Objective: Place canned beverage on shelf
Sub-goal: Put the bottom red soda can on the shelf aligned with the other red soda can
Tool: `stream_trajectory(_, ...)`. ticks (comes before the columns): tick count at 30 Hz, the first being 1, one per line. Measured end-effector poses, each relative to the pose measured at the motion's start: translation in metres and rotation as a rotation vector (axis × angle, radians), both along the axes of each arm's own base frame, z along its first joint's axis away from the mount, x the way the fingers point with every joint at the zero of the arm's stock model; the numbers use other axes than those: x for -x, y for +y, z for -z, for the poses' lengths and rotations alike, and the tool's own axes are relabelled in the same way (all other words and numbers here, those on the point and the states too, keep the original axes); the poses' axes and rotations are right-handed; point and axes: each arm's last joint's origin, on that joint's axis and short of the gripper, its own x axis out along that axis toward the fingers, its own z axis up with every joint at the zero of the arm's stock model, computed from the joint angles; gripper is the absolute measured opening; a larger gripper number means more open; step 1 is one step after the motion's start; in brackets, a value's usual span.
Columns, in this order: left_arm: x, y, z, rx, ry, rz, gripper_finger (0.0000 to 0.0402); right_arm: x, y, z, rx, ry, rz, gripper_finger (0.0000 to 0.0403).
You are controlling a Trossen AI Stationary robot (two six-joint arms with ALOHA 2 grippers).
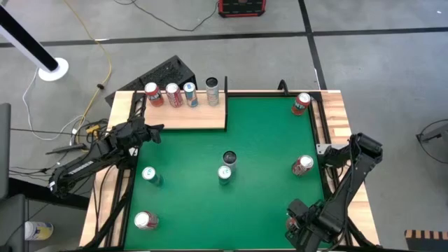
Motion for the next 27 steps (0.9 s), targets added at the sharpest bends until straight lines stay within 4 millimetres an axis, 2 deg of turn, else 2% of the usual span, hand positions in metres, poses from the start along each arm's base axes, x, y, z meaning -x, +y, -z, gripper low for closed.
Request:
stream_trajectory(13, 0.0, 0.0, 0.0, 0.0, 0.0, -0.001, 0.0, -0.0008, -0.0001, 0.0001, 0.001, -0.008, -0.05, 0.0324)
stream_trajectory(27, 0.0, 0.0, 0.0, 0.0, 0.0, -0.002, 0.0, -0.0028, -0.0013, 0.0001, 0.003, -0.012, -0.03, 0.0324)
